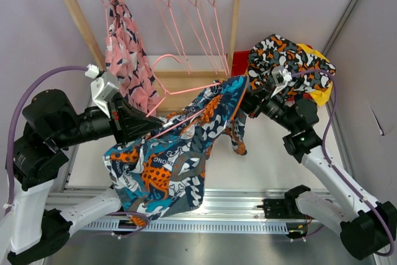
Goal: Remove the shorts from the hanger
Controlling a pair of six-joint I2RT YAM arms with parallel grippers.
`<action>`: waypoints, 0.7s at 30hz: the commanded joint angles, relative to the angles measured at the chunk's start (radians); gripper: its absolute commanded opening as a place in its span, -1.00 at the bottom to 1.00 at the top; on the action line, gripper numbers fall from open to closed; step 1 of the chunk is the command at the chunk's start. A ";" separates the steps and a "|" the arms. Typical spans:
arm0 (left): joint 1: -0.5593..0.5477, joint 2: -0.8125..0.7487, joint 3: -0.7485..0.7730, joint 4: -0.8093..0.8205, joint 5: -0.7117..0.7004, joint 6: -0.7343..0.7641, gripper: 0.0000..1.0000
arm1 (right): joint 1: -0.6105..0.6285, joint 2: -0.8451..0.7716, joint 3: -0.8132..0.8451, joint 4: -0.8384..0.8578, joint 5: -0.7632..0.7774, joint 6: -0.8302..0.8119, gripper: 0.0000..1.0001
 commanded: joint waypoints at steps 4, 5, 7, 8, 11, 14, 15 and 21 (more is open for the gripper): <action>-0.003 0.024 0.013 -0.058 -0.160 0.057 -1.00 | -0.113 -0.135 0.042 -0.033 0.114 -0.074 -1.00; -0.003 0.024 0.005 -0.062 -0.165 0.060 -1.00 | -0.151 -0.144 0.044 -0.035 0.107 -0.062 -1.00; -0.003 0.021 -0.025 -0.069 -0.164 0.062 -1.00 | -0.236 -0.161 0.041 -0.027 0.058 -0.024 -1.00; -0.005 0.015 -0.040 -0.069 -0.164 0.064 -1.00 | -0.320 -0.162 0.038 -0.021 0.039 0.021 -1.00; -0.003 0.004 -0.065 -0.075 -0.159 0.067 -1.00 | -0.449 -0.168 0.013 0.016 -0.027 0.084 -1.00; -0.005 -0.010 -0.080 -0.077 -0.139 0.067 -1.00 | -0.516 -0.168 -0.010 0.026 -0.044 0.107 -1.00; -0.007 -0.013 -0.085 -0.074 -0.124 0.065 -1.00 | -0.527 -0.165 -0.016 0.028 -0.044 0.112 -1.00; -0.030 -0.031 -0.117 -0.077 -0.118 0.064 -1.00 | -0.606 -0.113 -0.027 -0.012 0.002 0.130 -1.00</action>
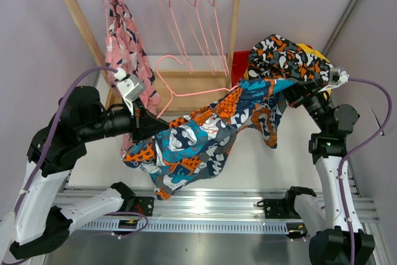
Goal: Remove the shorts from the hanger
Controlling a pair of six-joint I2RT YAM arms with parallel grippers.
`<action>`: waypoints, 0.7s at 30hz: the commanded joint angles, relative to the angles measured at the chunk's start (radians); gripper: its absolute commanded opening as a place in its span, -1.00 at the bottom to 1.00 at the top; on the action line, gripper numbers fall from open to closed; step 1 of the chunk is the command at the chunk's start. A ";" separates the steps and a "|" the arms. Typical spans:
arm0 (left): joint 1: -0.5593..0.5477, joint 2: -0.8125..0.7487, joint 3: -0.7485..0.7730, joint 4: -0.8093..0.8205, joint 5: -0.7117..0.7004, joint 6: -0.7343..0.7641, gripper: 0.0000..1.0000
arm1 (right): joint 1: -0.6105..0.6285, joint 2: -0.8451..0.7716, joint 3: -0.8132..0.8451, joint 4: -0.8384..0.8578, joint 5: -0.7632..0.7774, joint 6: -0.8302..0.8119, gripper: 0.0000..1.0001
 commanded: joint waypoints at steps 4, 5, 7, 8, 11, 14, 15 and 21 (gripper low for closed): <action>-0.020 -0.046 0.005 -0.022 -0.013 0.013 -1.00 | -0.125 0.055 -0.018 0.011 0.104 0.065 -1.00; -0.022 -0.044 0.006 -0.022 -0.022 0.013 -1.00 | -0.138 0.054 -0.022 0.011 0.107 0.069 -1.00; -0.022 -0.044 0.009 -0.024 -0.028 0.015 -1.00 | -0.168 0.049 -0.038 0.005 0.118 0.081 -1.00; -0.022 -0.043 0.012 -0.024 -0.035 0.015 -1.00 | -0.176 0.048 -0.042 0.008 0.112 0.086 -1.00; -0.022 -0.024 0.032 -0.022 -0.051 0.013 -1.00 | -0.187 0.045 -0.068 0.014 0.092 0.100 -1.00; -0.022 -0.001 0.060 0.002 -0.105 0.009 -1.00 | -0.184 0.022 -0.114 0.048 0.065 0.138 -1.00; -0.022 0.003 0.063 0.018 -0.122 0.004 -1.00 | -0.178 0.013 -0.130 0.063 0.058 0.149 -1.00; -0.022 0.026 0.016 0.226 -0.212 -0.056 -1.00 | 0.078 -0.110 -0.206 0.070 -0.008 0.086 -1.00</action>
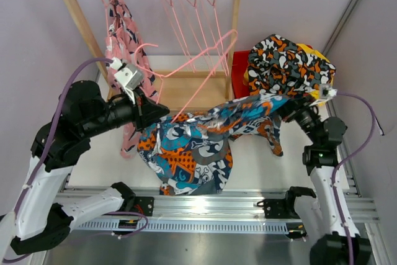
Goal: Remove the shorts from the hanger
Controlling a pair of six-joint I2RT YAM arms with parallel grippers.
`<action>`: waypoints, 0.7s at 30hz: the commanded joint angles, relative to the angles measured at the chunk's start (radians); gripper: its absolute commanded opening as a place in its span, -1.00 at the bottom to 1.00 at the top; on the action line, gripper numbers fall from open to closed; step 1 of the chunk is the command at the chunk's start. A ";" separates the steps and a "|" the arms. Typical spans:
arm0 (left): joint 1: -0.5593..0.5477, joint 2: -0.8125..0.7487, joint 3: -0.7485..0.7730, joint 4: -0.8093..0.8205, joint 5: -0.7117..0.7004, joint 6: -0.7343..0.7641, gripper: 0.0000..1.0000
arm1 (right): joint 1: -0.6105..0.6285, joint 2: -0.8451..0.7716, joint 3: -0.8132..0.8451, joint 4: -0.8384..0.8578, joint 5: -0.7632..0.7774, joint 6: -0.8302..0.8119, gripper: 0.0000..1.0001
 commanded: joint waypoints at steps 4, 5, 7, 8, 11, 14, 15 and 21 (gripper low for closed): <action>-0.003 0.012 -0.042 0.354 -0.071 -0.115 -1.00 | 0.511 -0.105 0.045 -0.078 0.147 -0.172 -1.00; -0.003 0.012 -0.053 0.388 -0.070 -0.131 -1.00 | 0.586 -0.104 0.076 -0.132 0.187 -0.202 -1.00; -0.003 0.013 -0.067 0.440 -0.070 -0.172 -1.00 | 0.786 -0.095 0.122 -0.202 0.317 -0.305 -1.00; -0.003 0.015 -0.088 0.475 -0.065 -0.181 -1.00 | 0.838 -0.078 0.148 -0.263 0.359 -0.337 -1.00; -0.003 0.018 -0.073 0.436 -0.064 -0.181 -1.00 | 0.940 -0.049 0.262 -0.360 0.502 -0.430 -1.00; -0.003 -0.025 -0.071 0.368 -0.151 -0.138 -1.00 | 0.924 -0.017 0.433 -0.452 0.569 -0.529 -1.00; -0.003 -0.043 -0.091 0.362 -0.174 -0.122 -1.00 | 0.915 0.017 0.484 -0.470 0.571 -0.554 -1.00; -0.003 -0.113 -0.059 0.238 -0.260 -0.079 -1.00 | 0.760 0.210 0.903 -0.533 0.640 -0.654 -1.00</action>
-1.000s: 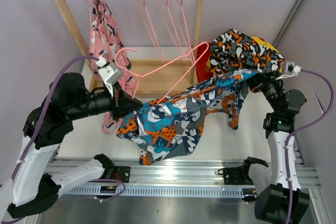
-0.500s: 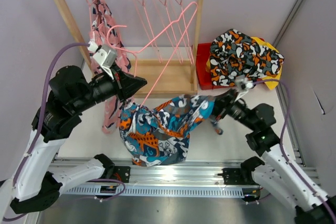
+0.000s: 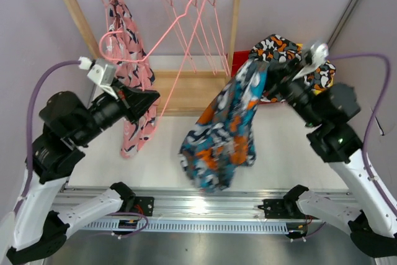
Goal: Remove the shorts from the hanger
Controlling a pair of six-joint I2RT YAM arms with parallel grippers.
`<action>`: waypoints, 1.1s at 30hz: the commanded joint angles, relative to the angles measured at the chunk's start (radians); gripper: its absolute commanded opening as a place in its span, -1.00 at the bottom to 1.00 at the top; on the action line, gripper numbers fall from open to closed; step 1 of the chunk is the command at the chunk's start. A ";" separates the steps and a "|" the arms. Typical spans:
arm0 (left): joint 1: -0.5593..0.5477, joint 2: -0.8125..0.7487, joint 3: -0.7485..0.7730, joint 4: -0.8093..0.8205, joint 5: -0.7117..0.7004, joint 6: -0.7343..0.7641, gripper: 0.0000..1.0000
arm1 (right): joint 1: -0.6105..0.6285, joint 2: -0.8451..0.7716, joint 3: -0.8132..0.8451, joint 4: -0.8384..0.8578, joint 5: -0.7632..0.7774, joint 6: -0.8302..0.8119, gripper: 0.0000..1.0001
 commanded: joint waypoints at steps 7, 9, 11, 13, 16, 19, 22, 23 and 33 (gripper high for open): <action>-0.003 -0.137 -0.013 -0.163 -0.158 0.045 -1.00 | -0.515 0.585 0.820 -0.030 0.058 0.014 -1.00; -0.003 -0.148 -0.026 -0.174 -0.158 0.044 -1.00 | -0.613 0.711 1.072 -0.004 0.035 0.054 -1.00; -0.003 -0.147 -0.030 -0.188 -0.158 0.045 -1.00 | -0.647 0.907 1.234 0.038 0.074 0.061 -1.00; -0.003 -0.148 -0.035 -0.191 -0.160 0.045 -1.00 | -0.661 1.015 1.387 0.086 0.112 0.048 -1.00; -0.003 -0.150 -0.041 -0.191 -0.187 0.047 -1.00 | -0.706 1.106 1.310 0.120 0.152 0.050 -1.00; -0.003 -0.142 -0.058 -0.194 -0.273 0.051 -1.00 | -0.710 1.044 0.917 0.234 0.180 0.068 -1.00; -0.003 -0.113 -0.062 -0.203 -0.334 0.045 -1.00 | -0.704 0.926 0.444 0.386 0.189 0.126 -1.00; -0.003 -0.096 -0.062 -0.206 -0.379 0.044 -1.00 | -0.703 0.903 0.356 0.438 0.198 0.171 -1.00; 0.003 0.071 0.063 -0.185 -0.577 0.077 -1.00 | -0.592 0.736 -0.117 0.216 0.172 0.277 0.77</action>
